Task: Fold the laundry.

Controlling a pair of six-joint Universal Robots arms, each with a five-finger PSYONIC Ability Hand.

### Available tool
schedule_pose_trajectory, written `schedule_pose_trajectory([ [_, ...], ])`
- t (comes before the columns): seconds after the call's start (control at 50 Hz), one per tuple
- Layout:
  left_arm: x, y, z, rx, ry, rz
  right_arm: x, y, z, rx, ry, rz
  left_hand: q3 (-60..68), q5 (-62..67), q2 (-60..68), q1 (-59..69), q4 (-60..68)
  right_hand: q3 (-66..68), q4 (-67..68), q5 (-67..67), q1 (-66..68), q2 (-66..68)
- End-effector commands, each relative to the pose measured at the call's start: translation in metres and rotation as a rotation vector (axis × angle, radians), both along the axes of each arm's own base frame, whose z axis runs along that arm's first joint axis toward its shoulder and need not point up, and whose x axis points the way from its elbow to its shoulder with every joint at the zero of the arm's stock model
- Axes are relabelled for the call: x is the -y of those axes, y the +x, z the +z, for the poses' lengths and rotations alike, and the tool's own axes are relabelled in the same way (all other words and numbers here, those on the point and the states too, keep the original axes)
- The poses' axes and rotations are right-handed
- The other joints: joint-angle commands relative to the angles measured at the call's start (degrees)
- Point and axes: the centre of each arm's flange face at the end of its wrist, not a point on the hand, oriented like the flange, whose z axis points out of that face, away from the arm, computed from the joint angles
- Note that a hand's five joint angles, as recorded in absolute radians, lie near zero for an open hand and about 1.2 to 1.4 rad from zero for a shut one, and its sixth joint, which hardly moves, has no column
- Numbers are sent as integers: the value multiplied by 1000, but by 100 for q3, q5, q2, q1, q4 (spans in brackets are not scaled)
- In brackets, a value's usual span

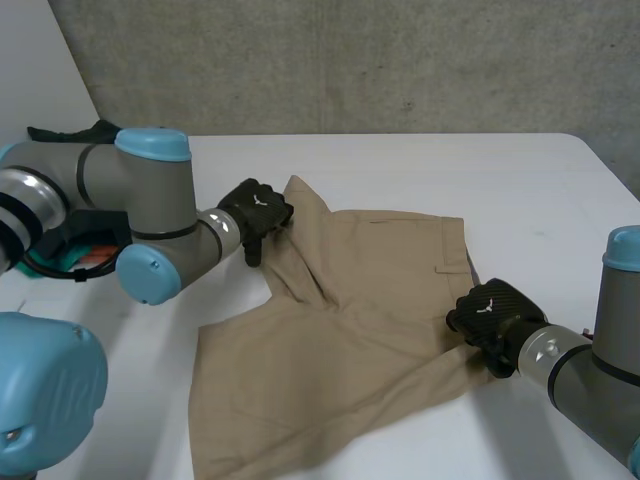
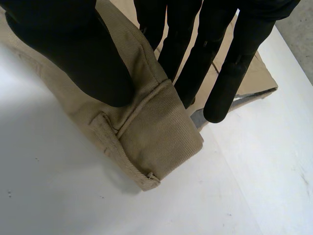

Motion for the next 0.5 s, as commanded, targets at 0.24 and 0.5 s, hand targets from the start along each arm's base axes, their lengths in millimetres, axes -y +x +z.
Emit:
schedule_pose_trajectory([
  [0.24,7,-10,-26,83,-42,-67,3,1,-2,3,3,-1,2331,2276,2332,2344,2280,1114,1120,1157,1584,1254],
  [0.5,7,-3,-20,140,-57,-11,3,1,-3,-3,5,0,2720,2665,2721,2733,2669,1114,1120,1157,1584,1254],
])
